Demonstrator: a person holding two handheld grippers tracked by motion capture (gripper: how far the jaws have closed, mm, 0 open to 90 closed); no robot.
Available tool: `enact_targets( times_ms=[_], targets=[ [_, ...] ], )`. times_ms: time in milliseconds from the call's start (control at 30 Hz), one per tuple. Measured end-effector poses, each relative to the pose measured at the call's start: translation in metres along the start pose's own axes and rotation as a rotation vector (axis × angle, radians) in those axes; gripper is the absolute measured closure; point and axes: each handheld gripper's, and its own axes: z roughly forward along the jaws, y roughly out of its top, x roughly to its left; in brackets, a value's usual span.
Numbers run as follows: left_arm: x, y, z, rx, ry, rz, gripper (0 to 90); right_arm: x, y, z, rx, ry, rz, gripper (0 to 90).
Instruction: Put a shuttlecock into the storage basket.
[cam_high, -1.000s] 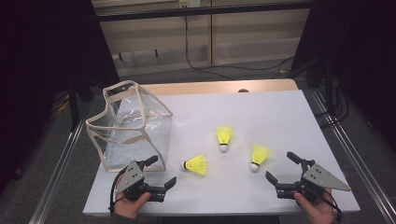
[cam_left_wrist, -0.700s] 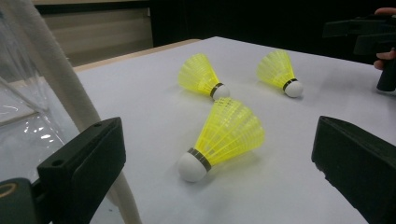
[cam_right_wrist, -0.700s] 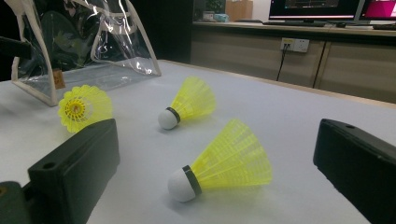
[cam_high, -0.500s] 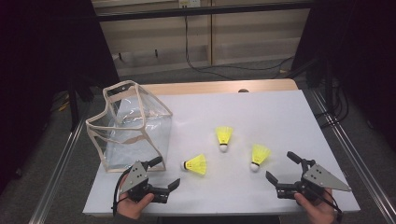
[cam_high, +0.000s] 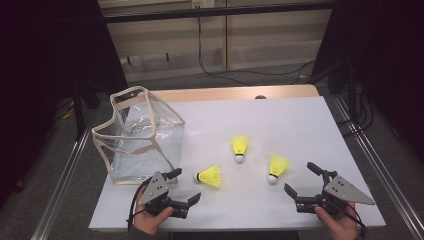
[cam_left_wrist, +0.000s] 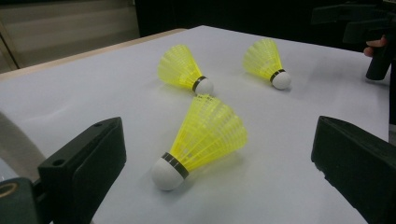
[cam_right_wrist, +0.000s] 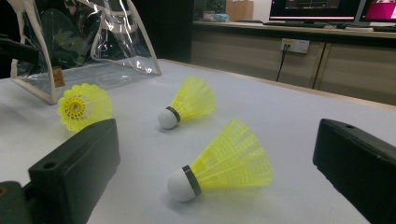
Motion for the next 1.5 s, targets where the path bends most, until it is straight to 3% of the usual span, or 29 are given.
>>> enact_targets(
  times_ms=[500,600,667,1500],
  targets=[
    [0.002,0.0,0.016,0.07,-0.011,-0.014,3.3,0.0,0.0,0.0,-0.001,0.004,-0.004,0.5],
    [0.003,0.0,0.018,0.078,-0.012,-0.032,3.3,0.0,0.0,0.0,-0.001,0.004,-0.004,0.5],
    [0.004,0.0,0.021,0.106,-0.013,-0.03,3.4,0.0,0.0,0.001,0.0,0.006,-0.004,0.5],
    [0.006,0.001,0.035,0.164,-0.018,-0.051,2.6,0.0,0.0,0.001,0.002,0.006,-0.008,0.6]
  ],
)
